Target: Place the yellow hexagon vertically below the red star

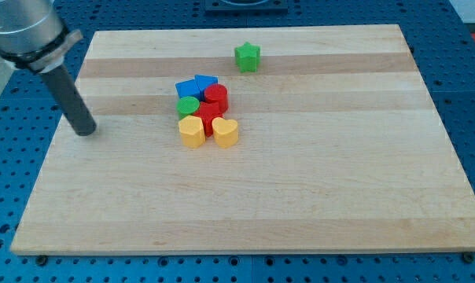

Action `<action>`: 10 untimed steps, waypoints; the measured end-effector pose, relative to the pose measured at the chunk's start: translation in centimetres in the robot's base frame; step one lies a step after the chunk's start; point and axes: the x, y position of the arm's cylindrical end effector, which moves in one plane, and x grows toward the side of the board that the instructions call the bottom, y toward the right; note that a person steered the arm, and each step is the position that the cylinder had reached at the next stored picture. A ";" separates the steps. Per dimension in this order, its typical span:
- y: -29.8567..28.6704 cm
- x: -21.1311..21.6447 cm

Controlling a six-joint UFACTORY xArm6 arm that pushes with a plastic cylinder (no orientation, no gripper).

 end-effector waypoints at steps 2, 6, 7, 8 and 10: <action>9.7 0.0; 18.6 6.2; 17.4 9.1; 17.4 9.7; 19.4 3.2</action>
